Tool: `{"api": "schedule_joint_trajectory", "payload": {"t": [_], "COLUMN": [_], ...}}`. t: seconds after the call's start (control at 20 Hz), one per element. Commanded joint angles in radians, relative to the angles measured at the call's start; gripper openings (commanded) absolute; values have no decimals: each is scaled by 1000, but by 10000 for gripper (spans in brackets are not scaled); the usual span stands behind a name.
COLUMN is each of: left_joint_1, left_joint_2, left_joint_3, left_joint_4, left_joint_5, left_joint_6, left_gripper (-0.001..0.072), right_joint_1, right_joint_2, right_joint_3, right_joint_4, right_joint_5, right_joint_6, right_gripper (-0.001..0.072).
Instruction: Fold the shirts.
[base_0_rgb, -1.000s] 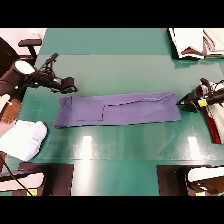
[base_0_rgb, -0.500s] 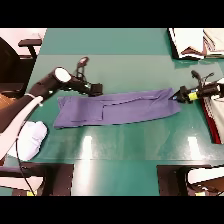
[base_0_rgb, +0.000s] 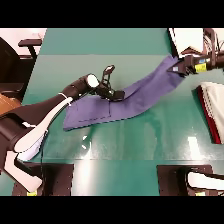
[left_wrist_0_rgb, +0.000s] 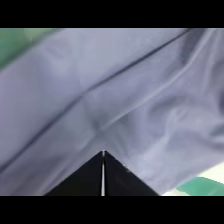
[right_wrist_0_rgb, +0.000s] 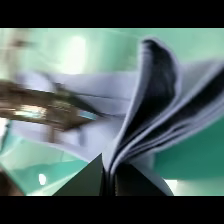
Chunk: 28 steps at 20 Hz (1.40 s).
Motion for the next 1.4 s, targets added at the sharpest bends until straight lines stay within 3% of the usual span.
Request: {"api": "schedule_joint_trajectory", "payload": {"t": [0.0, 0.25, 0.45, 0.7, 0.9, 0.95, 1.0, 1.05, 1.1, 1.15, 1.25, 1.35], "left_joint_1": [-33, -36, 35, 262, 469, 512, 553, 589, 618, 640, 664, 664], "left_joint_2": [-48, -52, -27, 210, 420, 461, 499, 530, 552, 567, 581, 579], "left_joint_3": [38, 39, 122, 167, 167, 167, 167, 167, 167, 167, 167, 166], "left_joint_4": [-22, -8, 39, 214, 336, 355, 367, 370, 370, 369, 368, 368], "left_joint_5": [-7, -19, -136, -224, -277, -287, -296, -305, -315, -329, -361, -395], "left_joint_6": [-7, -4, 3, -5, -4, -4, -4, -4, -4, -4, -4, -4], "left_gripper": [23, 24, 23, 24, 25, 24, 24, 24, 25, 24, 25, 24], "right_joint_1": [116, 242, 315, 508, 760, 813, 853, 885, 903, 907, 887, 838], "right_joint_2": [23, 23, 22, -26, -173, -222, -274, -332, -380, -422, -454, -433], "right_joint_3": [89, 163, 165, 165, 166, 171, 195, 237, 280, 331, 393, 381], "right_joint_4": [63, 70, 72, 74, 143, 170, 176, 174, 174, 172, 103, -46], "right_joint_5": [-8, -49, -94, -198, -451, -513, -535, -521, -487, -405, -270, -213], "right_joint_6": [27, 27, 27, 27, -22, -62, -72, -72, -72, -72, -71, -29], "right_gripper": [18, 19, 19, 19, 20, 38, 187, 422, 577, 576, 471, 469]}}
